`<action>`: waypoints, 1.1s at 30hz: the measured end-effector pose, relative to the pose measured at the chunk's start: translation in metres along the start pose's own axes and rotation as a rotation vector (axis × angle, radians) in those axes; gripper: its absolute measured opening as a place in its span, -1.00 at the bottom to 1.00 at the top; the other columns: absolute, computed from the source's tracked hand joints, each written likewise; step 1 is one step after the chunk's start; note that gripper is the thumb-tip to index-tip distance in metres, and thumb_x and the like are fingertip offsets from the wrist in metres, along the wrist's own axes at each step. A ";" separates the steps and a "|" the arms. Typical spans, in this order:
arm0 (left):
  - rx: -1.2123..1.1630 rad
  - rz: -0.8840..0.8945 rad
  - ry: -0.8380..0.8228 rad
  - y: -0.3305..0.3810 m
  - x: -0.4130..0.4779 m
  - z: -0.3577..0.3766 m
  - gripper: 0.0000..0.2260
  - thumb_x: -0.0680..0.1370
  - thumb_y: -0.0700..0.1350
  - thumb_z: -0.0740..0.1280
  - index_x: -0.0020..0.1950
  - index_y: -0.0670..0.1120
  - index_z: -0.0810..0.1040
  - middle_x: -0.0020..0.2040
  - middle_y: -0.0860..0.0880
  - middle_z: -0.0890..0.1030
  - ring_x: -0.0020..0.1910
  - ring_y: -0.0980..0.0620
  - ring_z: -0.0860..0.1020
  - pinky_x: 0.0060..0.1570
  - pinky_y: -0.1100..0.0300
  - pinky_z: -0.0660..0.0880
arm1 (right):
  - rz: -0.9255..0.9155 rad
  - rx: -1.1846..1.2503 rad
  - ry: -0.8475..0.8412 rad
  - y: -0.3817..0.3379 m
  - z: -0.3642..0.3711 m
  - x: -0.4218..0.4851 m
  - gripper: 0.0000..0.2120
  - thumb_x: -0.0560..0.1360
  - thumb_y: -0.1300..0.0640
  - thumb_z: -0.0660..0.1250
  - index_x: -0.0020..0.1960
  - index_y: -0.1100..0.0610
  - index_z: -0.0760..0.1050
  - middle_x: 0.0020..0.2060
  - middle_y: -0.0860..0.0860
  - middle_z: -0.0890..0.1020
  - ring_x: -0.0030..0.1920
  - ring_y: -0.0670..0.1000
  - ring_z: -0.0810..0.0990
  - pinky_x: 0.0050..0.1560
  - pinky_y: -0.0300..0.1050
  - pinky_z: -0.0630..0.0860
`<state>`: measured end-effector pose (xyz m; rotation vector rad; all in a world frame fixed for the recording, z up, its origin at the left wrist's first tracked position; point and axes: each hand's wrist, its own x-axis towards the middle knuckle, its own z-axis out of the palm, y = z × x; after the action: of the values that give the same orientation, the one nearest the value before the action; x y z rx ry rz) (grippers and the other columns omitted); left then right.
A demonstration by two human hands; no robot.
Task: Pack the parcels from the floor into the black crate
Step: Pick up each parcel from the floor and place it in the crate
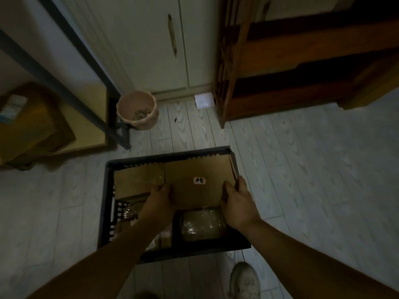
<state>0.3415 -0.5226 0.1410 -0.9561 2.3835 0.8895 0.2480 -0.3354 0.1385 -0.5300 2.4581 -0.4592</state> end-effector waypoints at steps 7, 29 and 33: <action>0.138 0.051 -0.022 -0.050 0.093 0.066 -0.66 0.57 -0.21 0.18 0.34 -0.19 0.37 0.40 -0.21 0.30 0.26 -0.24 0.41 0.23 -0.02 0.40 | -0.005 -0.130 -0.116 0.022 0.085 0.077 -0.42 0.56 0.01 0.23 0.49 0.03 0.08 0.51 0.12 -0.15 0.37 0.26 0.15 0.36 0.04 0.25; 0.528 0.054 0.152 -0.123 0.150 0.061 -0.09 0.42 0.20 0.35 0.49 0.18 -0.28 0.53 -0.12 -0.25 0.47 -0.32 -0.24 0.31 -0.44 -0.13 | -0.175 -0.489 -0.148 0.045 0.131 0.154 -0.18 0.48 -0.16 0.29 0.53 -0.11 -0.16 0.52 0.12 -0.16 0.48 0.30 -0.22 0.42 0.33 -0.18; 0.525 0.088 0.065 -0.151 0.160 0.037 -0.20 0.46 0.19 0.27 0.46 0.28 -0.27 0.55 -0.05 -0.21 0.48 -0.33 -0.19 0.28 -0.49 0.00 | -0.133 -0.512 -0.146 0.047 0.139 0.164 -0.26 0.52 -0.21 0.18 0.52 -0.15 -0.21 0.52 0.17 -0.13 0.49 0.32 -0.19 0.40 0.36 -0.14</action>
<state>0.3483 -0.6544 -0.0388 -0.6801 2.5350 0.2291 0.1954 -0.3996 -0.0656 -0.9027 2.3992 0.1670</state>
